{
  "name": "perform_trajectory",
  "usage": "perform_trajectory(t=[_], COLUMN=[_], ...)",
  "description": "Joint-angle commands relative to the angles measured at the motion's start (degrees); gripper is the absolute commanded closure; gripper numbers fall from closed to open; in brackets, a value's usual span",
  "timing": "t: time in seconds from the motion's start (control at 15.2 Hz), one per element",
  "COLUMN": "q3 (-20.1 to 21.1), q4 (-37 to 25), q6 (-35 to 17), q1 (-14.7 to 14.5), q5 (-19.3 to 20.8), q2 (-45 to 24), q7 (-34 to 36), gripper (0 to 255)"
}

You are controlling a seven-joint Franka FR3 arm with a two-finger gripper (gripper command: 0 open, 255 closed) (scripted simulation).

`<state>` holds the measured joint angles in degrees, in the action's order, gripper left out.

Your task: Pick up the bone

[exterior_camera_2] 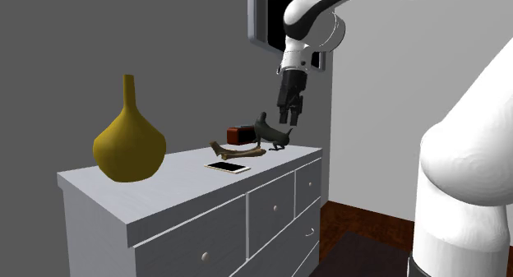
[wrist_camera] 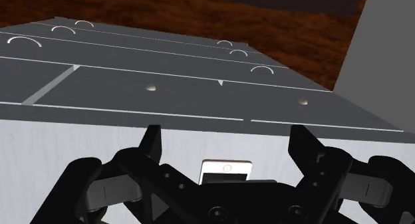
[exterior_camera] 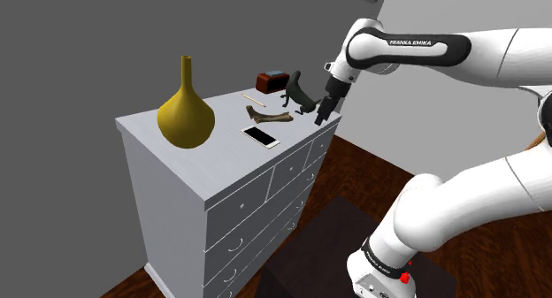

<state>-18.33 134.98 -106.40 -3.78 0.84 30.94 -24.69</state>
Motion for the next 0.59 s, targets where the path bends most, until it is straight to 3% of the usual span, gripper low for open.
perform_trajectory(t=[0.0, 0.26, 0.53], q3=[-3.32, -8.89, -12.85], q4=[-2.51, -9.07, -17.36], q6=[-2.16, -4.45, -4.69], q1=[-1.56, -4.86, -7.04], q5=[-0.60, -4.15, -10.37], q2=[-4.74, -14.59, -25.63], q7=[-7.36, -21.34, -35.80], gripper=[0, 0, 0])
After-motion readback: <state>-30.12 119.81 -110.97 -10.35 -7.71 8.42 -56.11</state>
